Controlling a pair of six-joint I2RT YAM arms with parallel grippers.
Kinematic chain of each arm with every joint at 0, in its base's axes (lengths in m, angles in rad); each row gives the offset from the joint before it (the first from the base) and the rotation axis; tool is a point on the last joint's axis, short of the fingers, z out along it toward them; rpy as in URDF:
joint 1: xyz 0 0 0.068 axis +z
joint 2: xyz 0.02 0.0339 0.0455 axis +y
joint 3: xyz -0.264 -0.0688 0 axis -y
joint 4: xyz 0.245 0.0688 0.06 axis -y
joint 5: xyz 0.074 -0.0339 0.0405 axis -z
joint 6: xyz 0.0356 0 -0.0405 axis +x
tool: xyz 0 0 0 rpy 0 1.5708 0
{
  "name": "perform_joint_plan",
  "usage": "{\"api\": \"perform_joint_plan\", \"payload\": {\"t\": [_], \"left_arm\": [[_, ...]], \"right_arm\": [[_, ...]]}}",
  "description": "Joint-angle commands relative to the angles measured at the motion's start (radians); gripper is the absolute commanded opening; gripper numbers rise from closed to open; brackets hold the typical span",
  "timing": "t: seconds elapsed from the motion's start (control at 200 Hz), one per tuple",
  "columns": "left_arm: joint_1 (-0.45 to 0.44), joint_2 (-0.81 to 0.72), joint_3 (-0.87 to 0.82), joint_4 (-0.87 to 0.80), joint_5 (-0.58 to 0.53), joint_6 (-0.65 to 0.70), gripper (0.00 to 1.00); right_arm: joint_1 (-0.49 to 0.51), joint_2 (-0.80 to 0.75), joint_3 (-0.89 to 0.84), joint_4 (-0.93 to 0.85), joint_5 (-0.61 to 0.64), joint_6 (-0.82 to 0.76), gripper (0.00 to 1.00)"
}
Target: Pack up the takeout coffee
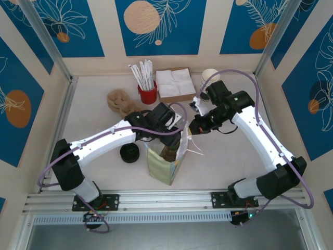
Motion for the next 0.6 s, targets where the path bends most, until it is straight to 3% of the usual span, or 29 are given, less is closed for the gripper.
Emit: {"api": "perform_joint_plan", "payload": {"t": [0.0,0.33,0.595], "left_arm": [[-0.009,-0.011,-0.003,0.023,0.031,0.034,0.64],[-0.024,0.032,0.016,0.032,0.01,0.059,0.63],[-0.023,0.068,0.059,0.007,-0.069,0.058,0.64]], "right_arm": [[-0.002,-0.003,-0.014,0.036,-0.018,-0.033,0.0],[-0.061,0.028,0.015,0.053,-0.082,0.009,0.01],[-0.14,0.041,0.064,0.093,-0.133,0.084,0.25]]}}
